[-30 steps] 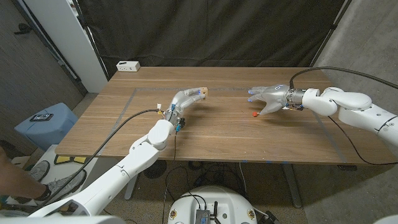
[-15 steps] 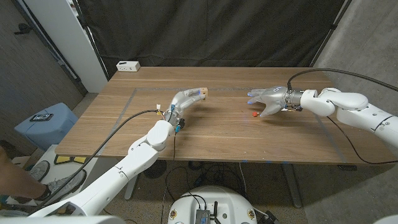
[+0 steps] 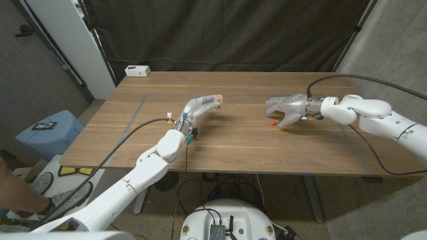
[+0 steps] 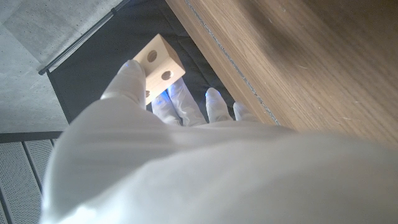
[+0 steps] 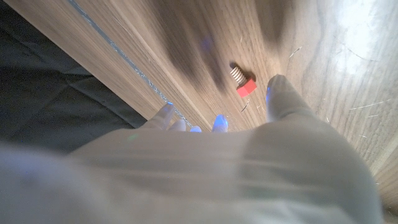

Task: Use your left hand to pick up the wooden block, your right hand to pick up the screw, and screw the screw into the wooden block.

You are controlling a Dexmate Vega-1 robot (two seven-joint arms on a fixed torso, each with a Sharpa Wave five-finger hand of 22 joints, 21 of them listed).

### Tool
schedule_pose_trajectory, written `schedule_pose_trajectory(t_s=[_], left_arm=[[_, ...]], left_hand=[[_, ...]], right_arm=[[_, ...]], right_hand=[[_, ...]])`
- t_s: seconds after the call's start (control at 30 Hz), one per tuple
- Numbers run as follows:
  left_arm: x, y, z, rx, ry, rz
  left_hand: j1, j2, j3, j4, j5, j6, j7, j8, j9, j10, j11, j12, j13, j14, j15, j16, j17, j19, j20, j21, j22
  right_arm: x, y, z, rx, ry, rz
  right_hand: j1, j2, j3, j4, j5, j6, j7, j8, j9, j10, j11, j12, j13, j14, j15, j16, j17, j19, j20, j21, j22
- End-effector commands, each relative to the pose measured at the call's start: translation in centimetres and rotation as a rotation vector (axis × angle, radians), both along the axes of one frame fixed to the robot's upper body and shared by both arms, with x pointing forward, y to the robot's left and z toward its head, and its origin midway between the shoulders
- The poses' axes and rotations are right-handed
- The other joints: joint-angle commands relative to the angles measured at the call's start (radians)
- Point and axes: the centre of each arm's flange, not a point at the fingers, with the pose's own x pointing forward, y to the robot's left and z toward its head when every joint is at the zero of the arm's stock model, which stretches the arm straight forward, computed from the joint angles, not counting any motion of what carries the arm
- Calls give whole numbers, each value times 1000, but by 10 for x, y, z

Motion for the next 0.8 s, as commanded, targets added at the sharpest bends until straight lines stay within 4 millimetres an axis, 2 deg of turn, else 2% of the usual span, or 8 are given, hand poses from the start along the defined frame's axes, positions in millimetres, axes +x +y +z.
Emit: schedule_pose_trajectory(t_s=[0.03,0.47,0.8], left_arm=[[2,0,0,3,6,-3],[6,-2,0,10,13,-7],[8,-4,-2,14,20,-12]], left_hand=[[0,11,-6,0,-1,8,2,6,5,-6,-1,-2,5,-1,-96,5,3,-5,2,6,4],[1,14,-8,-1,-2,8,2,6,5,-5,-1,-4,7,-3,-94,5,3,-6,3,6,4],[2,17,-8,-2,-3,6,1,5,5,-5,-1,-5,9,-4,-95,5,3,-6,4,6,5]], right_arm=[[8,0,-3,23,39,-15],[15,1,-3,36,55,-11],[18,2,-6,48,60,-11]], right_hand=[[3,-3,4,4,-1,14,2,8,4,0,-2,5,5,1,3,3,4,-1,2,2,4],[4,-3,6,7,-1,39,6,22,9,6,1,8,5,3,2,5,6,2,0,4,4],[3,-3,8,9,-1,78,16,44,14,11,2,10,5,5,2,6,7,6,0,5,4]])
